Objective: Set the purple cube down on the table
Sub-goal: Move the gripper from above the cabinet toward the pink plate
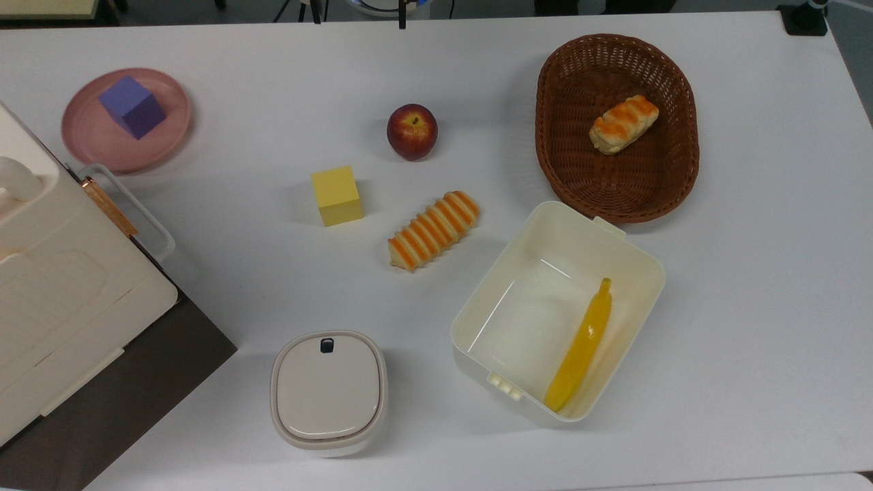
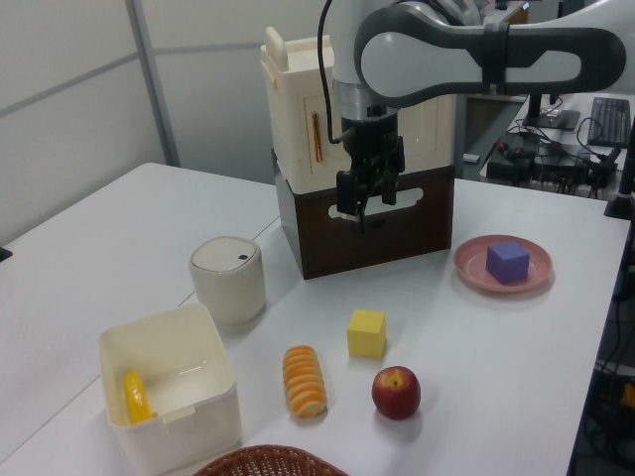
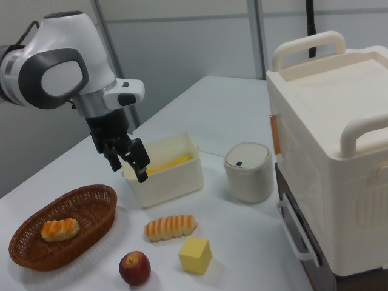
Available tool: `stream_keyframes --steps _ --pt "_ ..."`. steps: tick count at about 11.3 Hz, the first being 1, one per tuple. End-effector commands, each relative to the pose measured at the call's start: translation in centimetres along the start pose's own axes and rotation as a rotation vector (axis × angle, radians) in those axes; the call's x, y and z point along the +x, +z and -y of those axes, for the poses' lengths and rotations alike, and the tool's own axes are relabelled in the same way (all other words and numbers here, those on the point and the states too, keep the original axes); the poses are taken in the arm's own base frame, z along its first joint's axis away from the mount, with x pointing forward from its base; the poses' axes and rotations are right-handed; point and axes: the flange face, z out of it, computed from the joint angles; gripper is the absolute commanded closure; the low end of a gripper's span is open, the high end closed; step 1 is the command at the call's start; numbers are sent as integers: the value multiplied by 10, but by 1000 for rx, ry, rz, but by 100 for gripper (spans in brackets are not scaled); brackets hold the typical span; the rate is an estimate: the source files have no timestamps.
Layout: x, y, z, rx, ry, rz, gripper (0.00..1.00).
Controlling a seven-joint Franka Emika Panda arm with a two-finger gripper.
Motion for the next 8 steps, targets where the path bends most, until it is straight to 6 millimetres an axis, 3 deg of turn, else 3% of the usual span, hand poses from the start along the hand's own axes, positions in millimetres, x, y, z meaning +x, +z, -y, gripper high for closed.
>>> stream_keyframes --steps 1,4,8 --pt "-4 3 -11 4 4 17 0" --pt "-3 4 -30 5 30 15 0" --pt "-4 5 -99 3 11 -4 0"
